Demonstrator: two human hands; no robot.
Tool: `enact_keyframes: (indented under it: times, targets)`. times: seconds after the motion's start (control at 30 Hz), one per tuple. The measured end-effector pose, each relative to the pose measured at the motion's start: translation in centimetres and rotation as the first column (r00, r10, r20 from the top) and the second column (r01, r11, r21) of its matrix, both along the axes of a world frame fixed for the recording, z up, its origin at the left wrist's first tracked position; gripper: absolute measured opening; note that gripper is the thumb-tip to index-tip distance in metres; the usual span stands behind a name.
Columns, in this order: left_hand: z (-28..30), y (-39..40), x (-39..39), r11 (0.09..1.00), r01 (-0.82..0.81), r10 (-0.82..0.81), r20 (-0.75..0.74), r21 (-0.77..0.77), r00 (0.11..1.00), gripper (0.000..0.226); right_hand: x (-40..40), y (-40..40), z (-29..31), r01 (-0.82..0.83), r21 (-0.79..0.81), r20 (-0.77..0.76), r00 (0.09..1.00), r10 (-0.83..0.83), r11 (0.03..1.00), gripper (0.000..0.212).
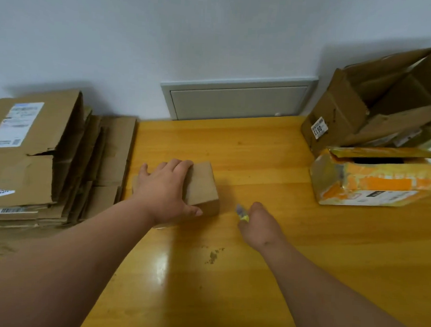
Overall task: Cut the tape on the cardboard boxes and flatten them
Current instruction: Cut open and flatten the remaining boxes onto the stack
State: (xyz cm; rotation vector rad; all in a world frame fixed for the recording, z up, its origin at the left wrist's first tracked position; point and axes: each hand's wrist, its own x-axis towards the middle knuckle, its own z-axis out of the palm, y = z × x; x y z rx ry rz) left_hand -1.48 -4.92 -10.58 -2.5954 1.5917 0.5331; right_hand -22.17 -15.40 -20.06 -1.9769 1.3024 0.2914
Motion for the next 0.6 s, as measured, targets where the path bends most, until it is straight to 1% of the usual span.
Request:
enact_keyframes:
  times: [0.07,0.13,0.2,0.27,0.37,0.4,0.47,0.6]
  targets:
    - [0.0,0.1,0.0,1.000,0.001,-0.001,0.003,-0.019,1.000,0.112,0.4,-0.8,0.7,0.122,0.097,0.137,0.981,-0.134,0.988,0.015]
    - [-0.1,0.2,0.0,0.999,0.004,-0.004,0.013,-0.033,1.000,0.112,1.0,-1.4,1.6,0.233,0.225,0.252,0.924,-0.287,0.946,0.012]
    - [-0.1,0.2,0.0,0.999,0.004,-0.003,0.021,-0.036,1.000,0.112,1.5,-1.7,2.6,0.265,0.355,0.316,0.869,-0.382,0.896,0.016]
    - [-0.2,0.2,0.1,0.999,0.002,-0.001,0.024,-0.039,1.000,0.112,1.8,-1.8,3.6,0.213,0.402,0.364,0.855,-0.369,0.891,0.020]
    - [-0.4,0.3,0.1,0.999,0.000,0.001,0.021,-0.044,1.000,0.112,2.3,-2.0,4.9,0.138,0.445,0.459,0.813,-0.358,0.885,0.005]
    - [-0.4,0.3,0.2,0.999,-0.003,0.004,0.021,-0.043,1.000,0.112,2.5,-2.1,5.3,0.124,0.462,0.478,0.799,-0.365,0.878,0.005]
    - [-0.5,0.3,0.2,0.999,-0.006,0.007,0.024,-0.044,1.000,0.113,2.9,-2.3,5.9,0.108,0.472,0.495,0.789,-0.364,0.875,0.015]
    - [-0.6,0.3,0.2,0.999,-0.007,0.008,0.022,-0.053,1.000,0.113,3.5,-2.7,6.8,0.064,0.415,0.504,0.814,-0.288,0.908,0.019]
